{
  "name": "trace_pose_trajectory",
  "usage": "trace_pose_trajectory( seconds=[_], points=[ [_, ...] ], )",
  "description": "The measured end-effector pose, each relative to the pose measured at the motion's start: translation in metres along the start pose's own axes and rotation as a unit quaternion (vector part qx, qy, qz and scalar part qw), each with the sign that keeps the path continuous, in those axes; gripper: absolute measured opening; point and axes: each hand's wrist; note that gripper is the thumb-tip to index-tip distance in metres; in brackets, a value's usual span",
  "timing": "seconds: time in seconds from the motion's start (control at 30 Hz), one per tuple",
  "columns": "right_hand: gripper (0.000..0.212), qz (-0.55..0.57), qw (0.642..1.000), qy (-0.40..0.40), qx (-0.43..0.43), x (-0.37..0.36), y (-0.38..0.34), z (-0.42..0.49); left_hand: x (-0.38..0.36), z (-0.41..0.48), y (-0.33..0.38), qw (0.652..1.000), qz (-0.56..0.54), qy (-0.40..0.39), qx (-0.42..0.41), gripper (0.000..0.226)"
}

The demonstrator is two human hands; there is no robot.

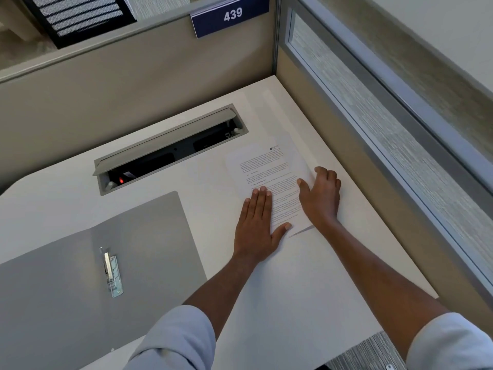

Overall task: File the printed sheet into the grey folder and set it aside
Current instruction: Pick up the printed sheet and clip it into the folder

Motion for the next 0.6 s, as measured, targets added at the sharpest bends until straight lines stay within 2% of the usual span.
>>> trace_pose_trajectory(
  seconds=[0.47,0.6],
  points=[
    [0.059,0.088,0.996,-0.012,-0.027,0.0042,0.0009,0.0067,0.0026,-0.0005,0.0006,1.000,0.002,-0.006,-0.001,0.096],
    [0.062,0.122,0.991,-0.038,-0.047,0.0031,-0.0047,0.0069,0.0028,-0.0004,0.0004,1.000,0.002,-0.008,-0.001,0.095]
  ],
)
Point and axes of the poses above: each hand's wrist, its own z-axis towards the middle knuckle, its own x-axis out of the back of the hand, y = z × x, and after that the axes turned 6 degrees about y, right-handed
